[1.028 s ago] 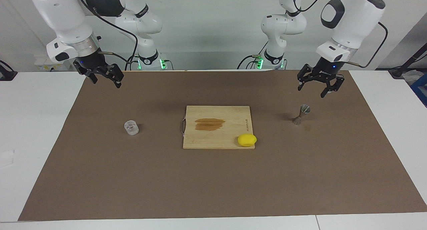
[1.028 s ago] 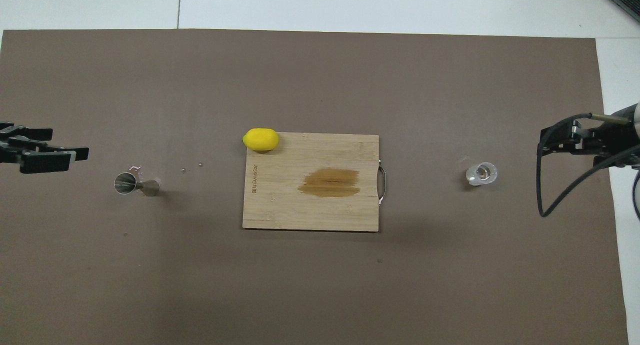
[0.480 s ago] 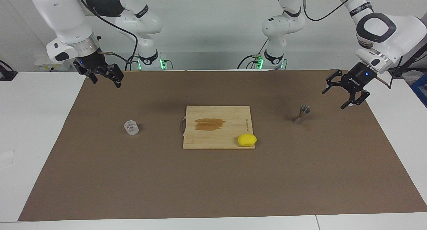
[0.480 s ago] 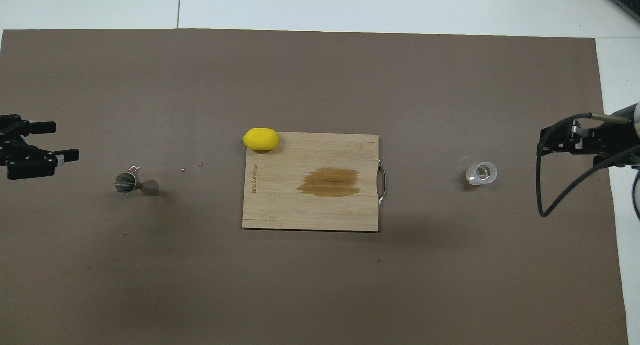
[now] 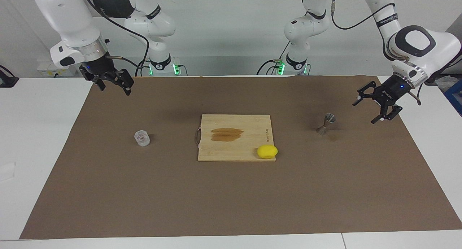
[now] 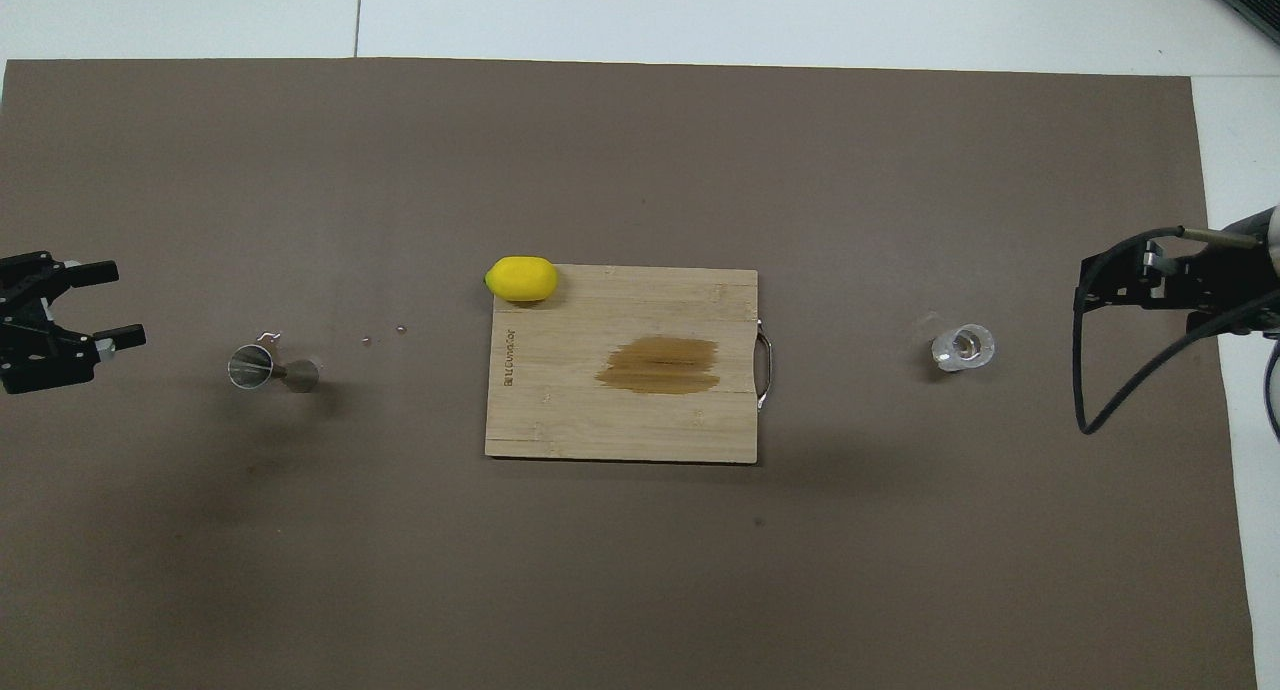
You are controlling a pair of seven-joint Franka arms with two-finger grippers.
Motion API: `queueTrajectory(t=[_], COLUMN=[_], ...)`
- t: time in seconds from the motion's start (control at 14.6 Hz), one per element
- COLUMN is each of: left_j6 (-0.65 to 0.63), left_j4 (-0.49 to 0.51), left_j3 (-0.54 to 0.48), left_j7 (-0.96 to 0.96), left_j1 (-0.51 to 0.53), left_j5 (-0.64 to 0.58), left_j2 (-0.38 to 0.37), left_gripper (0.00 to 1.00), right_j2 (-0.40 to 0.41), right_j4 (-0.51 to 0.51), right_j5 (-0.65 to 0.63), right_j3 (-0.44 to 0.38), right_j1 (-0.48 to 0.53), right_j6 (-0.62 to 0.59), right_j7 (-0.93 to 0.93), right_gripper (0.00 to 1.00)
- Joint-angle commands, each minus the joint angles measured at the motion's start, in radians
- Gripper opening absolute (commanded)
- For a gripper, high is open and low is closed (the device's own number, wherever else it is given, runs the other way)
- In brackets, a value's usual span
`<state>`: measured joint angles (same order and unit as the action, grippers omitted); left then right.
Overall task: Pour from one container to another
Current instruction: 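Move the left gripper toward the small metal cup and open it, then close the left gripper around the small metal cup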
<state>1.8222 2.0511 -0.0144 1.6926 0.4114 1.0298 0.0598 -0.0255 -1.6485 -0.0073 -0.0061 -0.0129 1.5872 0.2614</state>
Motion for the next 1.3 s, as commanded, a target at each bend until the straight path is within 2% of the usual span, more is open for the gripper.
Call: queueTrajectory(t=[0.0,0.14,0.27,0.55,0.75,0.96,1.23], left_j6=[-0.030,-0.050,-0.090,-0.168,-0.270,-0.322,-0.276], left_j4=[0.001,0.049,0.092,0.127,0.126,0.147,0.175], left_j3=[0.010,0.010,0.010,0.010,0.010,0.007,0.005], left_j7=[0.305,0.506,0.525,0.731,0.840,0.855,0.862], left_j1=[0.046,0.055,0.056,0.092,0.090,0.081,0.076], left_j5=[0.099,0.159,0.217,0.274,0.314,0.314,0.315], left_j2=[0.089,0.100,0.110,0.143,0.232,0.238,0.241], left_gripper=[1.00,1.00,1.00,1.00,1.00,1.00,1.00], right_j2=[-0.020,-0.022,-0.020,-0.020,-0.020,-0.020,-0.020], right_j4=[-0.022,-0.022,-0.022,-0.022,-0.022,-0.022,-0.022], right_j5=[0.021,0.021,0.021,0.021,0.021,0.021,0.023], right_j3=[0.008,0.008,0.008,0.008,0.008,0.008,0.008], right_j1=[0.016,0.016,0.016,0.016,0.016,0.016,0.016], right_j6=[0.001,0.001,0.001,0.001,0.001,0.001,0.001], right_j7=[-0.024,-0.024,-0.024,-0.024,-0.024,-0.024,-0.024], right_gripper=[1.00,1.00,1.00,1.00,1.00,1.00,1.00])
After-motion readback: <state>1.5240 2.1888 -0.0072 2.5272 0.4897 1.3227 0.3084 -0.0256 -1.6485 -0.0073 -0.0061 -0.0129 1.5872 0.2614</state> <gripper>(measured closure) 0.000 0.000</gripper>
